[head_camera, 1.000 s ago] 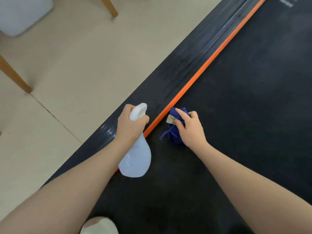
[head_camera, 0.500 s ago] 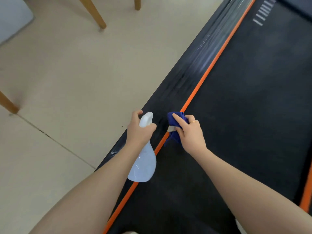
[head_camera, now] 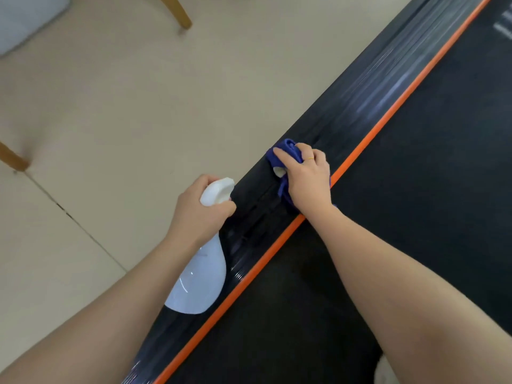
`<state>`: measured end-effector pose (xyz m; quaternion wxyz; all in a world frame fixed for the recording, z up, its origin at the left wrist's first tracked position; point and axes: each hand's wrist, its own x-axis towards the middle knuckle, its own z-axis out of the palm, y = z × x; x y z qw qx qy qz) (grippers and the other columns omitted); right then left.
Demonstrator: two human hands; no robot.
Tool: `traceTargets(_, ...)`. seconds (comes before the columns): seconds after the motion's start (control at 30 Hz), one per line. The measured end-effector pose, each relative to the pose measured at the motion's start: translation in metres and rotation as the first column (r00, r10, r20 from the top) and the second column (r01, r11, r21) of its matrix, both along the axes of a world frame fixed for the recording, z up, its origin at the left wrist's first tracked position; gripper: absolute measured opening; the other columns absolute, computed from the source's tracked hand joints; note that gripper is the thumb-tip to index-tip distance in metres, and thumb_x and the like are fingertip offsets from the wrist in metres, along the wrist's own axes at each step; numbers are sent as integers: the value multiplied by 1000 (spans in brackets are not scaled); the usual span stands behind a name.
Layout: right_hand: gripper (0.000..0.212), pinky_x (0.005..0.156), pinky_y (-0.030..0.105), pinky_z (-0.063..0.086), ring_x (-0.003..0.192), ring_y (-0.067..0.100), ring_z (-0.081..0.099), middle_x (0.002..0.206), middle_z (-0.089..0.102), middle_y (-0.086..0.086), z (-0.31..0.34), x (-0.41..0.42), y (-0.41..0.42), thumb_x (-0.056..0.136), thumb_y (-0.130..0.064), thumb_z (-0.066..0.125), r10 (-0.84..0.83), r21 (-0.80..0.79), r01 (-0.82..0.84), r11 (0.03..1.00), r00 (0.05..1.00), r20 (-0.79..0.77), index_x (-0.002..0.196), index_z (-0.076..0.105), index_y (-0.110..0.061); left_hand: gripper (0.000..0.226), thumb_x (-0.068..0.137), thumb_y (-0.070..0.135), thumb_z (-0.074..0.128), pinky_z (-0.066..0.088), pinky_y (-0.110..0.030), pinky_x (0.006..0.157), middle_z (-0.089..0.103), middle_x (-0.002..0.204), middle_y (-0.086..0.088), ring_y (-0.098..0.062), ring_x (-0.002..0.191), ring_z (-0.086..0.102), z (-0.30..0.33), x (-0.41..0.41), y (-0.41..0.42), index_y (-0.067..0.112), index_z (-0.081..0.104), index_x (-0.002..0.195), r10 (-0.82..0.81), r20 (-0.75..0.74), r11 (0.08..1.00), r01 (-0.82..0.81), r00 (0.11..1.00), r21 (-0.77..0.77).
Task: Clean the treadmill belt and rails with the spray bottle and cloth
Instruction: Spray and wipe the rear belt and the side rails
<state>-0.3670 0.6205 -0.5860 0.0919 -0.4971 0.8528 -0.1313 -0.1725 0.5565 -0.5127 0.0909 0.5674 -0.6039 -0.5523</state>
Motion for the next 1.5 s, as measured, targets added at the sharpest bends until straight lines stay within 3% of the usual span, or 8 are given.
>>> traceTargets(0.17,57,106,41,20,130,36,22,152,18,7,15,-36,-32,91,-9,45,-82,171,87,981,996,-41,142,33,-31,44,54,25,56,47,-31,71,67,93,2,-18,85,60,-3,2,-8,23,62,98,15,55,1000,-15,998,5)
traceTargets(0.4,60,102,42,18,126,36,24,150,23,6,18,102,3,86,-13,51,278,130,-305,944,942,191,140,36,-34,46,57,22,54,41,-22,65,67,85,5,-10,69,55,15,28,-3,19,62,103,157,25,987,-156,987,-34)
traceTargets(0.63,57,82,38,49,99,31,55,123,57,4,15,176,62,67,-22,67,602,47,-614,788,784,152,122,58,-36,31,70,17,61,38,-5,60,66,94,7,-4,83,58,34,77,6,23,61,101,-145,185,983,162,972,-83)
traceTargets(0.87,65,84,51,40,107,46,46,133,49,18,16,85,69,69,3,67,-33,153,21,988,996,79,127,57,-24,32,60,24,55,42,-20,66,64,88,10,-4,78,56,33,95,31,29,60,91,-197,97,980,197,976,4)
traceTargets(0.97,65,82,49,43,106,43,44,139,42,17,25,113,95,74,-1,65,82,207,-110,972,987,138,132,52,-27,32,63,22,58,41,-17,68,66,90,13,3,80,58,29,96,45,29,61,94,-242,48,970,241,969,28)
traceTargets(1.1,56,95,45,36,115,29,33,148,23,3,50,177,129,93,-10,43,342,373,-536,757,812,473,141,35,-38,32,71,18,62,45,-24,70,65,97,6,-8,90,59,24,101,59,22,60,103,-325,40,946,324,945,32)
traceTargets(1.3,48,104,36,32,123,29,36,140,34,4,86,143,231,94,-8,39,-331,547,61,835,849,411,137,43,-30,26,76,16,63,43,-19,69,63,95,3,-17,90,58,24,94,105,20,59,101,-571,5,817,568,821,101)
traceTargets(1.5,48,100,36,38,120,29,39,138,35,3,112,95,265,92,-13,44,-456,617,230,753,858,236,135,44,-34,36,84,13,59,37,-19,64,53,94,12,-6,85,51,6,81,151,25,51,117,-592,83,804,579,802,137)
